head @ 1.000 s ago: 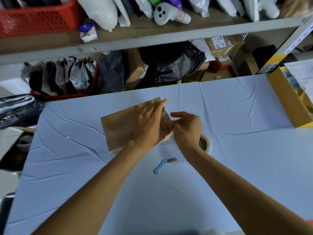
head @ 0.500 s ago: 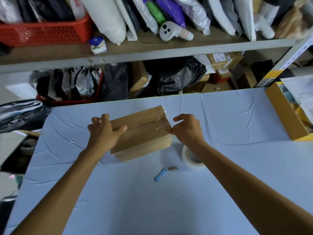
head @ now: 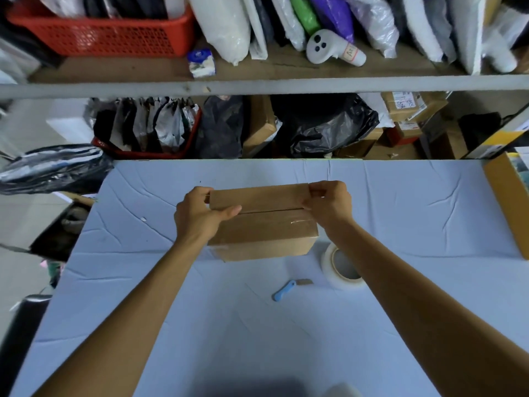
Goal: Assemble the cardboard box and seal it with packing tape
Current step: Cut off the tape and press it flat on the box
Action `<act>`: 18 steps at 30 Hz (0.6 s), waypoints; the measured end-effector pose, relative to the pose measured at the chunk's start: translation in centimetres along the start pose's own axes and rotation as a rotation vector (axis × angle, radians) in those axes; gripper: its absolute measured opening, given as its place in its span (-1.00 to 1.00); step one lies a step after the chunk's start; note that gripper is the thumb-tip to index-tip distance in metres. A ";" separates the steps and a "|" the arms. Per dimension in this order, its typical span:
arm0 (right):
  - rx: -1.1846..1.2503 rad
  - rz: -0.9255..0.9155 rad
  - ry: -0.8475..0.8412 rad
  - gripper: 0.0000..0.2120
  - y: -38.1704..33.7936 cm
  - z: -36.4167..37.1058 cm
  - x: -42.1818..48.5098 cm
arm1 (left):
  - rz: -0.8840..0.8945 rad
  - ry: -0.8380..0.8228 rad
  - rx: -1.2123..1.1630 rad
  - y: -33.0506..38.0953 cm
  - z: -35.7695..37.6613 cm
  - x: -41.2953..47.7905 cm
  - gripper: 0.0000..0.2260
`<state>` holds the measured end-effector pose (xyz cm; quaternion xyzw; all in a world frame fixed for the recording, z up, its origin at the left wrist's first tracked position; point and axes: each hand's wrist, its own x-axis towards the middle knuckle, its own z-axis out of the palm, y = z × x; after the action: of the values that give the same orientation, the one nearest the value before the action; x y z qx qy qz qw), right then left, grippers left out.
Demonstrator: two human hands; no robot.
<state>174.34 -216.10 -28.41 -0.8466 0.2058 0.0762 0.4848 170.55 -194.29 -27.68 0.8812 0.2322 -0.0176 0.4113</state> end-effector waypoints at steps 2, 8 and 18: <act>0.040 0.016 0.016 -0.77 0.0 0.2 0.0 | -0.007 0.020 -0.018 -0.1 0.1 -0.2 -0.45; 0.143 0.030 -0.067 -0.69 -0.2 -1.0 -0.3 | -0.024 -0.093 -0.075 -0.7 -0.9 1.2 -0.44; 0.105 0.028 0.009 -0.74 -0.8 -0.4 -1.4 | -0.142 -0.105 -0.292 -1.3 -1.8 2.1 -0.64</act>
<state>173.43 -215.66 -27.10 -0.8174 0.2232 0.0684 0.5266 171.54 -191.42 -27.87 0.7915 0.2720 -0.0585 0.5442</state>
